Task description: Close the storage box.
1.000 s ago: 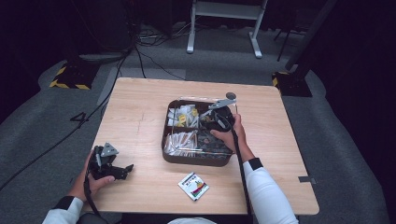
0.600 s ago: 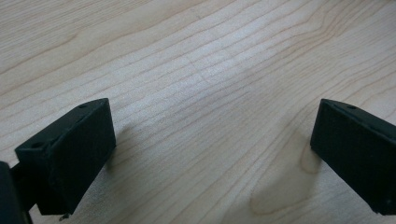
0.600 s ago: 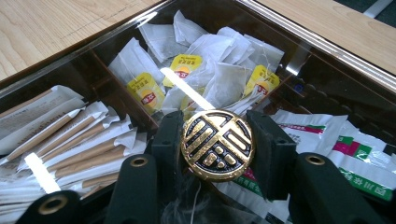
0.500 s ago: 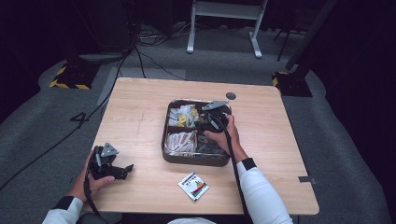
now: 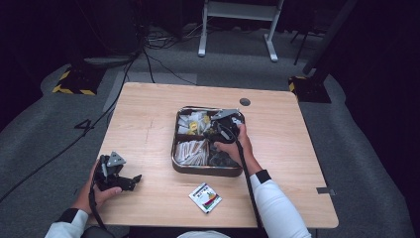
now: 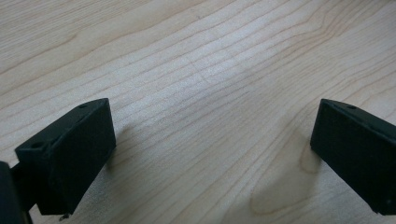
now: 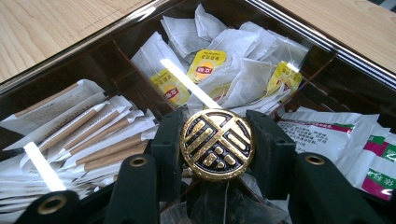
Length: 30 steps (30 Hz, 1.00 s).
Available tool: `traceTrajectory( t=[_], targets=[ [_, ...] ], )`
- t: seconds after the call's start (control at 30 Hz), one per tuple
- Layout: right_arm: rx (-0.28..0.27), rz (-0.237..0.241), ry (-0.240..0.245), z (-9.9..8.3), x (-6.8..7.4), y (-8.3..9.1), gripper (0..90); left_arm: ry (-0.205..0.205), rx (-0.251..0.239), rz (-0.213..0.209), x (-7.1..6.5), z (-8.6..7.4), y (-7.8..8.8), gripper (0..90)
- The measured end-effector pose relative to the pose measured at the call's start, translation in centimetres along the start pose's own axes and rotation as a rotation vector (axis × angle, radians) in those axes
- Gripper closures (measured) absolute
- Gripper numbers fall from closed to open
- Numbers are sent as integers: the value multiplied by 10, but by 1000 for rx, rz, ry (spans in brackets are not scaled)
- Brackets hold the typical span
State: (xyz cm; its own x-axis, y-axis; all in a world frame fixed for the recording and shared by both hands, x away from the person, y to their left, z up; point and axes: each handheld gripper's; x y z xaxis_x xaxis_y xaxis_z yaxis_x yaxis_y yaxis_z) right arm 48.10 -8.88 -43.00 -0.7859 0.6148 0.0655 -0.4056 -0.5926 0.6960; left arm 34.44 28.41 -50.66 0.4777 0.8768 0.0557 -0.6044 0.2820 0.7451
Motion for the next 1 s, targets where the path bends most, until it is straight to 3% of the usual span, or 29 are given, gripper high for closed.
traceTrajectory(
  t=[0.2,0.9,1.0],
  targets=[
    [3,-27,-8,-2,-2,0,594,0,0,0,0,0,0,3],
    [-41,-11,-20,-8,-3,-5,589,0,0,0,0,0,0,3],
    [-39,8,-16,-8,-3,-4,543,-1,0,-1,0,0,0,3]
  ],
)
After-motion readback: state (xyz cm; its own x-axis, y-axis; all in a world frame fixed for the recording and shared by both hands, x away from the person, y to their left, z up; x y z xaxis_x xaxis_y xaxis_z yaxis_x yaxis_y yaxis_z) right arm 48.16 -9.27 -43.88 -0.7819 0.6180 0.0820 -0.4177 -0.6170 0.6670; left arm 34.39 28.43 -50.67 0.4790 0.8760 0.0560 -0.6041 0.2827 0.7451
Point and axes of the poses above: each handheld gripper's, and its own axes: y roughly backward along the jaws, z roughly out of its top, x roughly to its left, and after that the axes turned 6 degrees about z, right-handed
